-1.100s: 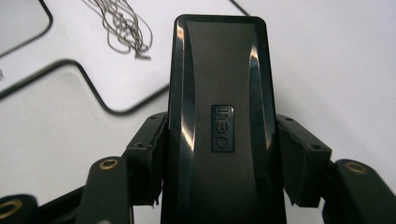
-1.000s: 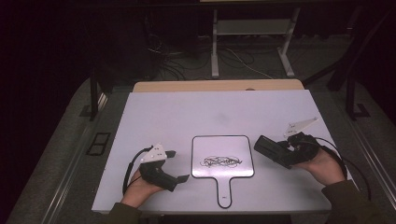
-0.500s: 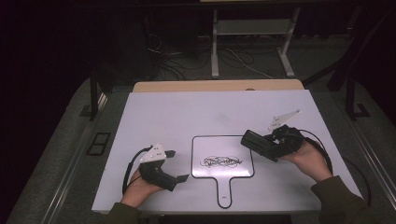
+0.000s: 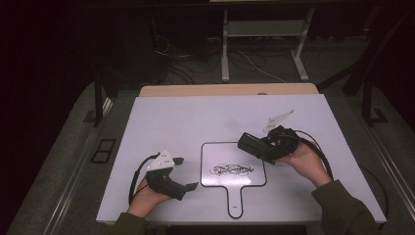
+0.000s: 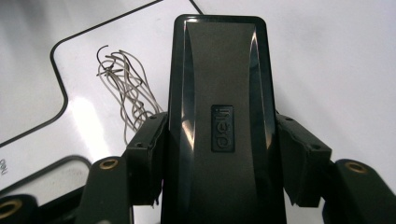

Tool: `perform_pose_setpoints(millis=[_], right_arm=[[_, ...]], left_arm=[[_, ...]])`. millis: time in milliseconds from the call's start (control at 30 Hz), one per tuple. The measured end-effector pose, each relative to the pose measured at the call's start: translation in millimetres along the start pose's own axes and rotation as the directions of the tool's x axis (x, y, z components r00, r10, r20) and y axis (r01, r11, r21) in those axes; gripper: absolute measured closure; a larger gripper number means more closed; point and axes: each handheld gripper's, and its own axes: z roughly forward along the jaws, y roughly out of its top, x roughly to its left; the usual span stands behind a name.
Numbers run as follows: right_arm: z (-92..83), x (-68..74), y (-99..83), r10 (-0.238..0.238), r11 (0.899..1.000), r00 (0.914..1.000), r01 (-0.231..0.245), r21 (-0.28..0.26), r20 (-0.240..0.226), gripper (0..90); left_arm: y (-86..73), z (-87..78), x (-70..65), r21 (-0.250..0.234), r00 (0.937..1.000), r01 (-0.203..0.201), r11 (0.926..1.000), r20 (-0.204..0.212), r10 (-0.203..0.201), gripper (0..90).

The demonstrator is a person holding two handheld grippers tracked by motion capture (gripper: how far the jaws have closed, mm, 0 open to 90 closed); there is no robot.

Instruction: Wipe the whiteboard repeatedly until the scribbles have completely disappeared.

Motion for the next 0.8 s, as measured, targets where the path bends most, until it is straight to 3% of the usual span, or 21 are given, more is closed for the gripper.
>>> perform_pose_setpoints(millis=[367, 800], right_arm=[[31.9, -0.4, 9.1, -0.036, 0.998, 0.9992, 0.037, 0.042, -0.015, 38.7], [50.4, 9.4, 5.6, -0.069, 0.993, 0.9968, 0.072, 0.089, -0.04, 38.6]], left_arm=[[-1.1, 0.4, 1.2, 0.004, 1.0, -0.001, 1.0, 0.005, 0.001, 0.0], [-2.0, 1.0, 1.1, 0.007, 1.0, -0.001, 1.0, 0.006, 0.001, 0.0]])
